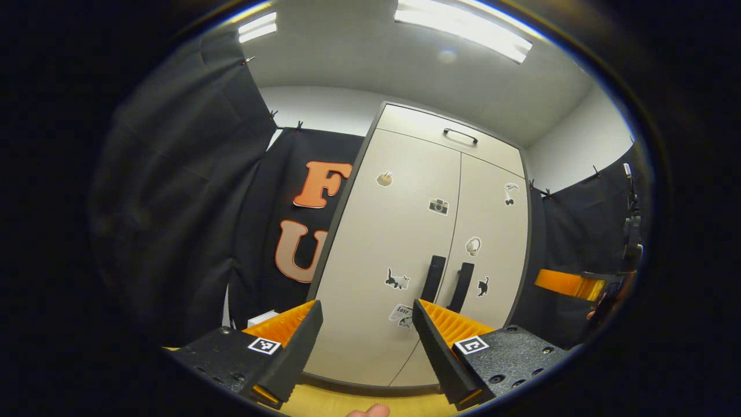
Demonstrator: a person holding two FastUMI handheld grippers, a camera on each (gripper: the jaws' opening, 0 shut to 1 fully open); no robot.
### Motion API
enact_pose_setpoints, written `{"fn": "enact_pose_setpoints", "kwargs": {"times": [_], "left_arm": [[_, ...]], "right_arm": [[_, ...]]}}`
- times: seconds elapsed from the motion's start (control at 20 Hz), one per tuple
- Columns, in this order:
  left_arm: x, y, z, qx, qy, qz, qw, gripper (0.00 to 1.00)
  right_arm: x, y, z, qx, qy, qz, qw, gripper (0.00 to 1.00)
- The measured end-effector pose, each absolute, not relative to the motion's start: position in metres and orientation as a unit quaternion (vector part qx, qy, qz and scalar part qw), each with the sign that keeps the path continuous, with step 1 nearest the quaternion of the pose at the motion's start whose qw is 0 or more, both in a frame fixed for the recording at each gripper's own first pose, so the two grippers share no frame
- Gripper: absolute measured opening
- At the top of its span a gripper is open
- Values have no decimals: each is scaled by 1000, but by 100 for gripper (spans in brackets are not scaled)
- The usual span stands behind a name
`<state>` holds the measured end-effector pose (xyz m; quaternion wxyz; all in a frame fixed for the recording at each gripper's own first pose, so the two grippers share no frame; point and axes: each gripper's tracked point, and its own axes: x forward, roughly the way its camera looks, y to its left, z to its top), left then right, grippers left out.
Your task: Open the right door of the double-door shoe cabinet with the right hand, and open the left door with the left hand.
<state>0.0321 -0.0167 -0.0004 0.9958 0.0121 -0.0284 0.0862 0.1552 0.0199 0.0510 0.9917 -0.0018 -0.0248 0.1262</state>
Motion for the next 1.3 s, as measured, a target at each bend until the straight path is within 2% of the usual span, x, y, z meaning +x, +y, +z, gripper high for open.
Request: {"fn": "enact_pose_setpoints", "kwargs": {"times": [0.2, 0.45, 0.5, 0.7, 0.75, 0.9, 0.95, 1.0, 1.1, 1.15, 1.2, 1.25, 1.3], "left_arm": [[21, 1, 4, 44, -45, 159, 985, 94], [-5, 12, 11, 82, -57, 219, 971, 91], [-9, 12, 11, 85, -58, 227, 969, 94], [-20, 22, 12, 86, -58, 249, 963, 94], [-24, 24, 11, 86, -56, 251, 963, 94], [-28, 30, 10, 91, -52, 254, 961, 94], [-29, 32, 10, 92, -51, 254, 961, 94], [-29, 34, 9, 93, -49, 253, 962, 94], [-29, 37, 8, 93, -44, 250, 963, 94], [-30, 38, 6, 94, -41, 248, 963, 94], [-30, 39, 6, 94, -38, 246, 964, 94], [-31, 40, 5, 95, -37, 244, 965, 94], [-31, 41, 4, 96, -35, 241, 965, 94]], "right_arm": [[215, 47, 39, -22, -9, 151, 988, 98], [274, 77, 9, -30, 15, 162, 986, 98], [280, 82, 4, -33, 18, 164, 986, 98], [301, 86, -7, -38, 16, 137, 990, 96], [305, 85, -12, -34, 22, 130, 991, 92], [316, 82, -25, -11, 49, 120, 991, 95], [318, 81, -28, -9, 54, 114, 992, 88], [321, 83, -27, -13, 46, 117, 992, 92], [323, 80, -25, -35, 26, 106, 993, 70], [321, 83, -27, -42, 23, 112, 993, 65], [321, 86, -31, -41, 30, 119, 992, 51], [318, 87, -29, -39, 27, 121, 991, 42], [320, 87, -32, -39, 29, 127, 991, 38]]}}
